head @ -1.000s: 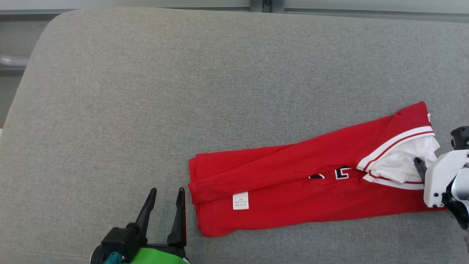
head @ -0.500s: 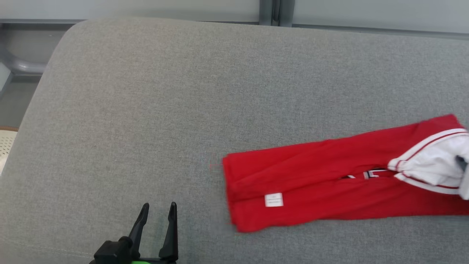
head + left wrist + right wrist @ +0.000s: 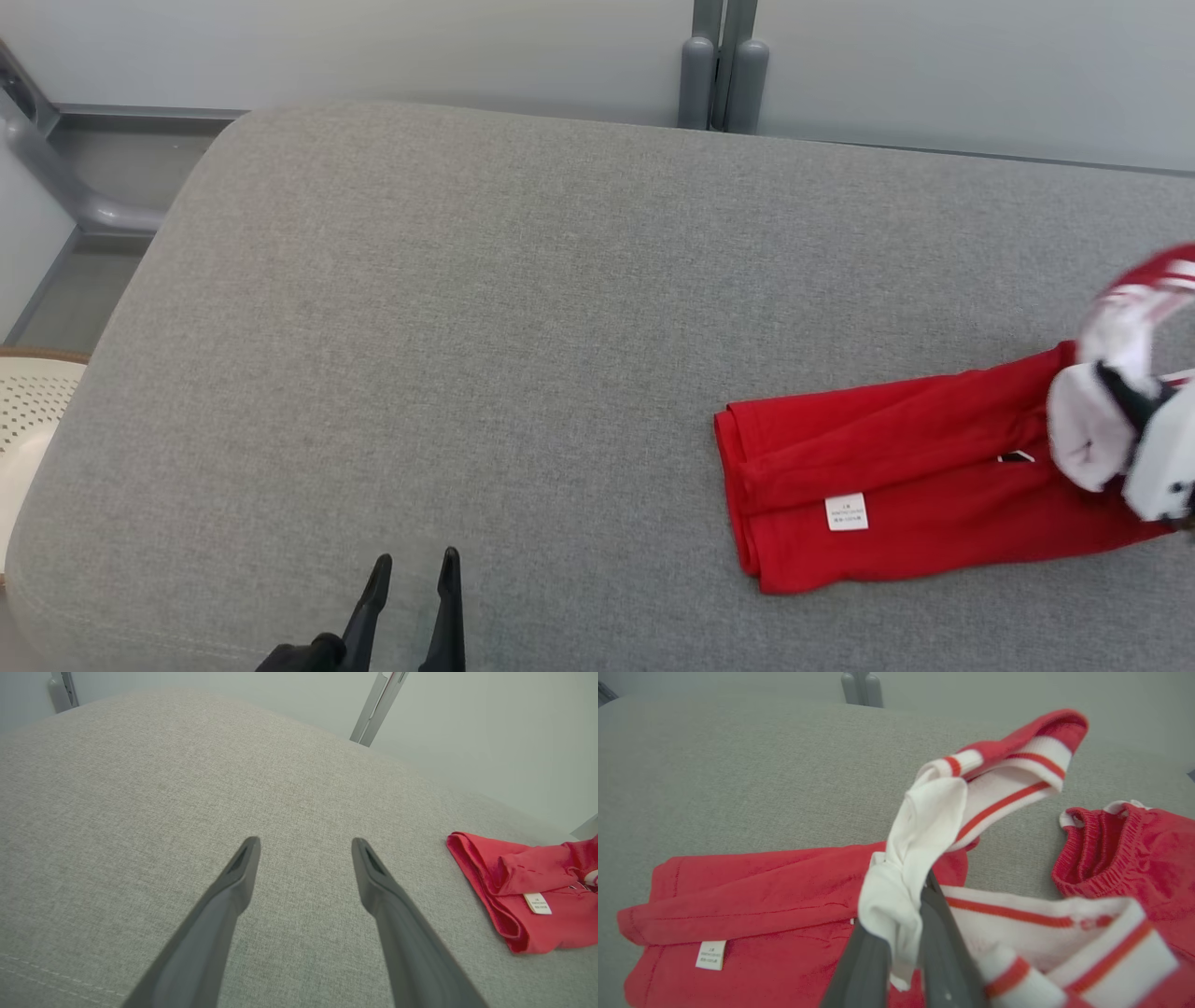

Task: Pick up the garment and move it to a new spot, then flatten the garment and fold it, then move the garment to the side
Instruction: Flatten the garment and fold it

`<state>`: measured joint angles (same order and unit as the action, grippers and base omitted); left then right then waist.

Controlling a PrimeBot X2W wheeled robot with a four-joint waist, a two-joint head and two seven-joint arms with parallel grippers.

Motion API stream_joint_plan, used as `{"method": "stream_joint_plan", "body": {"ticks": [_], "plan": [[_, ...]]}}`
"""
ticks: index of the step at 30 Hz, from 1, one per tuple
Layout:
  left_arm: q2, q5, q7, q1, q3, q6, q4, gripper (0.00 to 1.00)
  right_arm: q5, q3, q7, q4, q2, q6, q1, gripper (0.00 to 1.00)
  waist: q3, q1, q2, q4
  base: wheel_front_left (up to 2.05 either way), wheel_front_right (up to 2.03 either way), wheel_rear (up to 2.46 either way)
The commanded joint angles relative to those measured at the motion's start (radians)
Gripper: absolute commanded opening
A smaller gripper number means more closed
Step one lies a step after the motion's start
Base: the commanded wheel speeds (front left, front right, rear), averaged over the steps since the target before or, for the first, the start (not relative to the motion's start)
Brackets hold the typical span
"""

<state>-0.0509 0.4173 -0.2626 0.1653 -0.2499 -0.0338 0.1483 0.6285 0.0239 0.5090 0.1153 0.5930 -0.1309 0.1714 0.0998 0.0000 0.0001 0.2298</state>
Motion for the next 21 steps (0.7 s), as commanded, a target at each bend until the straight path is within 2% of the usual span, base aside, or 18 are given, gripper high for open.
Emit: {"method": "stream_joint_plan", "body": {"ticks": [1, 5, 9, 14, 21], "plan": [[-0.001, 0.0, -0.003, 0.013, -0.001, 0.005, 0.003, 1.0, 0.007, -0.037, -0.006, -0.028, -0.032, 0.001, -0.009, 0.0, -0.002, 0.0, -0.0001, -0.007, 0.0, 0.0, 0.0], [-0.001, -0.005, -0.002, 0.001, -0.016, 0.008, 0.021, 1.0, 0.003, -0.191, -0.014, -0.049, -0.162, 0.001, -0.015, 0.0, -0.002, 0.0, -0.0001, -0.013, 0.0, 0.0, 0.0], [-0.001, -0.009, -0.003, -0.014, -0.019, 0.01, 0.031, 1.0, -0.018, -0.261, -0.064, -0.003, -0.276, 0.0, -0.023, 0.0, -0.006, 0.0, -0.0001, -0.005, 0.0, 0.0, 0.0], [-0.001, -0.018, -0.003, 0.002, -0.008, 0.015, 0.042, 1.0, -0.059, -0.288, -0.112, 0.057, -0.371, 0.001, -0.03, 0.0, -0.012, 0.0, -0.0001, -0.004, 0.0, 0.0, 0.0], [-0.001, -0.021, -0.003, 0.008, -0.017, 0.009, 0.052, 1.0, -0.116, -0.268, -0.162, 0.136, -0.457, 0.001, -0.006, 0.0, -0.024, 0.0, -0.0001, -0.013, 0.0, 0.0, 0.0]]}}
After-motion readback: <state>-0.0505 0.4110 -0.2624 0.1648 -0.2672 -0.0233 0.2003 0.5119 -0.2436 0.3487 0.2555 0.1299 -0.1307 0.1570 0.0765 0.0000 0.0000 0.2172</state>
